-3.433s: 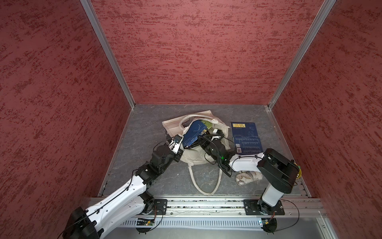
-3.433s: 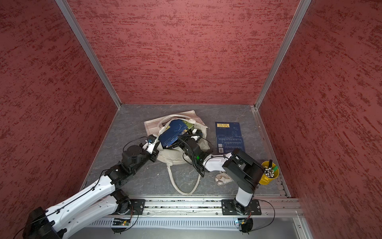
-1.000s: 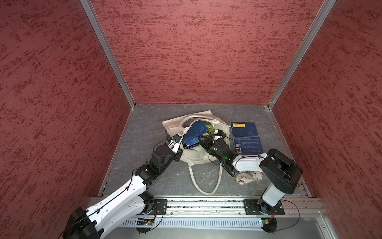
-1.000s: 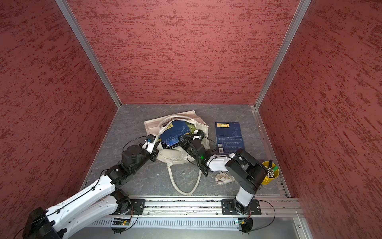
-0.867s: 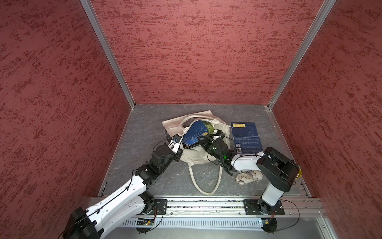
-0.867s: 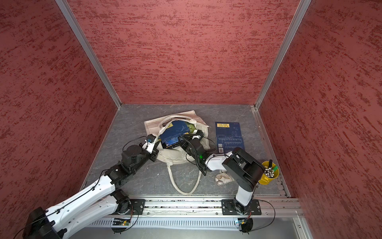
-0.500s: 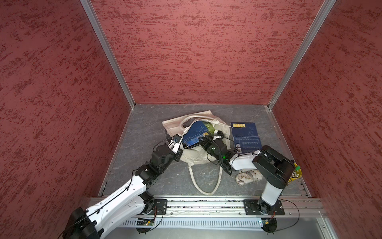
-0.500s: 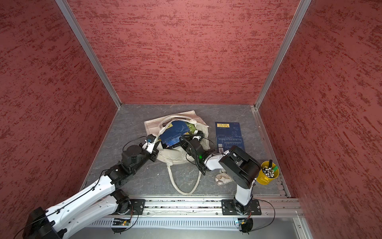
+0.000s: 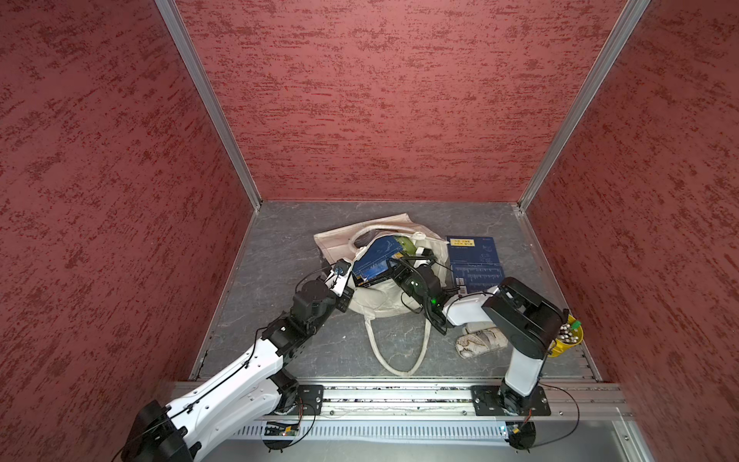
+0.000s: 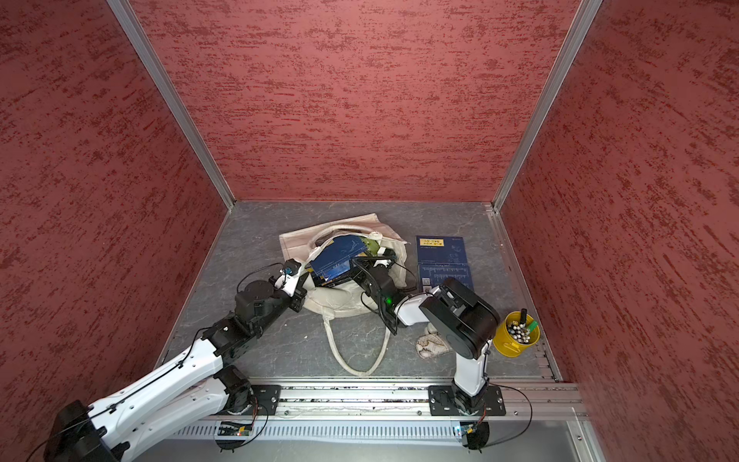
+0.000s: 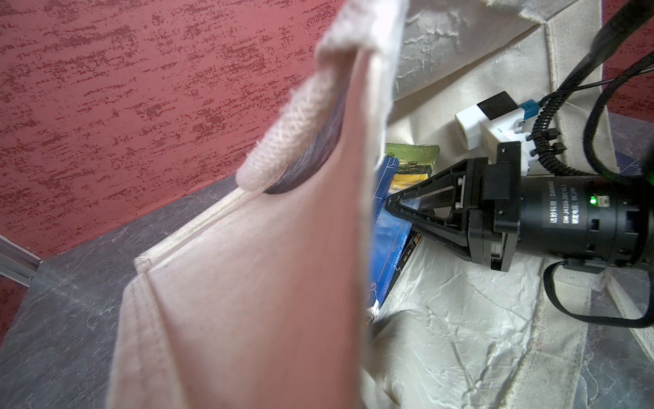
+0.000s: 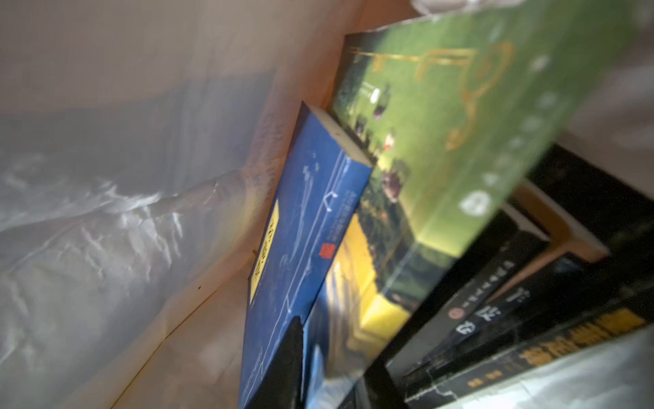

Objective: Take out the books from the canvas bag
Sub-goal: Pick up the book from the canvas bag.

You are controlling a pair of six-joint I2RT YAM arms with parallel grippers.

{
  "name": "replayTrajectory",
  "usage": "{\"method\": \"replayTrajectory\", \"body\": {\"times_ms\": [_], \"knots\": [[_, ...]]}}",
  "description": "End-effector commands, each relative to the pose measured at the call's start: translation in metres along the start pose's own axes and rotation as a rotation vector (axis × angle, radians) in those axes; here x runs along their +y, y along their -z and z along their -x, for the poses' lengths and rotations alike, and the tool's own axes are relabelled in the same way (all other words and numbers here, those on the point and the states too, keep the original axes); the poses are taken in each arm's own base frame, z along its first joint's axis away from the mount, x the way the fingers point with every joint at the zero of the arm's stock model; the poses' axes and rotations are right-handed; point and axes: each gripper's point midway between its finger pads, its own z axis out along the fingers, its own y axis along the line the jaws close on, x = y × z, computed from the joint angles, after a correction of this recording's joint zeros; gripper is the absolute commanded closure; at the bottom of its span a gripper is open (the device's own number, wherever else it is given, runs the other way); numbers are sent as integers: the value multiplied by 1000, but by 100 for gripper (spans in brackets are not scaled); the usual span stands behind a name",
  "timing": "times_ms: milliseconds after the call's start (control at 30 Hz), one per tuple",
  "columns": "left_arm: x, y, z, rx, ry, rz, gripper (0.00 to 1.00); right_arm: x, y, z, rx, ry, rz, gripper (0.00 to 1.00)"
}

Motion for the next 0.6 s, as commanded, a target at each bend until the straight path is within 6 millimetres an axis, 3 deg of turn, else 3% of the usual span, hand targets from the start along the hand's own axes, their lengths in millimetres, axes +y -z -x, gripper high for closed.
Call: {"method": "replayTrajectory", "body": {"times_ms": [0,67,200,567], "knots": [[5,7,40,-148,26,8,95,24,-2,12,-36,-18,78,84],[5,7,40,-148,27,7,95,25,1,14,-37,-18,70,92],[5,6,41,-147,30,5,94,32,8,16,-25,11,31,99],[7,7,42,-146,42,14,94,59,32,29,5,248,-105,100]]}}
